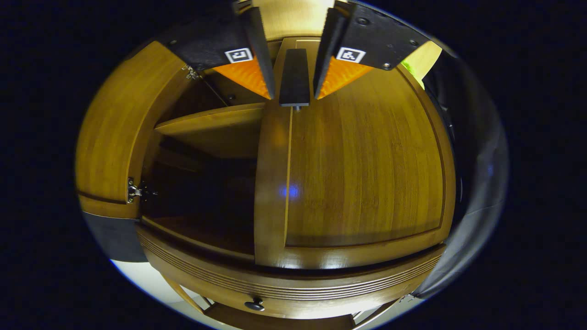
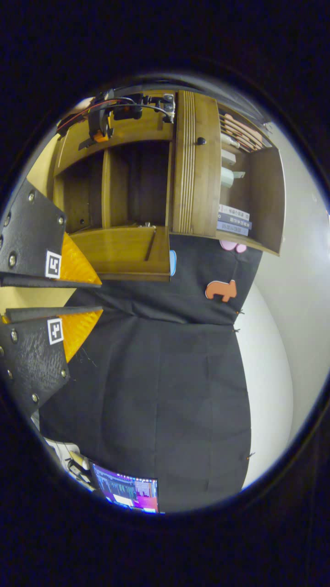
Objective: Open the right door of the double-door shoe cabinet with the right hand, and open the left door with the left hand.
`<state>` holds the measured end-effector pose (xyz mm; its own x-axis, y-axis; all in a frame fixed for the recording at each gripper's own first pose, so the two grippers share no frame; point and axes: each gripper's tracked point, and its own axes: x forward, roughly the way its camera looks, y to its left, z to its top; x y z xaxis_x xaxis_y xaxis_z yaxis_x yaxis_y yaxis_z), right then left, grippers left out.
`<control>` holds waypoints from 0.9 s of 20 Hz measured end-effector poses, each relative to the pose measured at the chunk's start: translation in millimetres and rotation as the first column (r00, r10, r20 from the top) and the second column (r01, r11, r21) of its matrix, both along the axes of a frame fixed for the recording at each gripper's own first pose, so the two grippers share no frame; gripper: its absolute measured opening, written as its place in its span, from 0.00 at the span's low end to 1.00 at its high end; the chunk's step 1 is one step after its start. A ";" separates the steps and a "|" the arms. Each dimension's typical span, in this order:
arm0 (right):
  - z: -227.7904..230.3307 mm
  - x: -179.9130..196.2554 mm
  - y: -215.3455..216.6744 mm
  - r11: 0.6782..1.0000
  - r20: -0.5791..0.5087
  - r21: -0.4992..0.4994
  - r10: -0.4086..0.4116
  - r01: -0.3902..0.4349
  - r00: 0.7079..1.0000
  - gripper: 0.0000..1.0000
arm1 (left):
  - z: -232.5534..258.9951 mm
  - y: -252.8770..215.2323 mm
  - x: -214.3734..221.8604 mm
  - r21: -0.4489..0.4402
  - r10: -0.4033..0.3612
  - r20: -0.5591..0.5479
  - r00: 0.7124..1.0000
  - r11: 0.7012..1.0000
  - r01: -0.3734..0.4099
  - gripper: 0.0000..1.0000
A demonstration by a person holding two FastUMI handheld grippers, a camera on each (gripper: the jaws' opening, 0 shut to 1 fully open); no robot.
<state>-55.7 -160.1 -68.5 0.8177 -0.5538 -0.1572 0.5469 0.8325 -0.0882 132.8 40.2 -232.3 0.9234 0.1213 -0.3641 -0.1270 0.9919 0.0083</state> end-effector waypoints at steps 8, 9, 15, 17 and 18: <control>-10.8 -22.6 -20.1 0.997 -0.010 0.044 -0.062 0.062 0.998 0.18 | -2.9 0.8 1.3 0.052 0.026 0.009 1.000 0.998 -0.027 0.35; -12.3 -24.0 -21.8 0.997 -0.012 0.045 -0.060 0.060 0.998 0.18 | -2.2 0.8 0.6 0.049 0.030 0.009 1.000 0.998 -0.030 0.34; -6.6 -22.5 -18.7 0.998 -0.018 0.047 -0.038 0.039 0.999 0.18 | 0.8 1.5 0.0 0.040 0.046 0.017 0.999 0.998 -0.046 0.33; -5.1 -20.5 -16.9 0.999 -0.021 0.046 -0.024 0.024 1.000 0.18 | 1.5 1.1 1.6 0.028 0.047 0.021 0.999 0.998 -0.047 0.32; -4.4 -19.7 -15.4 0.999 -0.024 0.044 -0.014 0.015 1.000 0.18 | 1.4 0.4 1.2 0.023 0.048 0.024 0.999 0.999 -0.048 0.31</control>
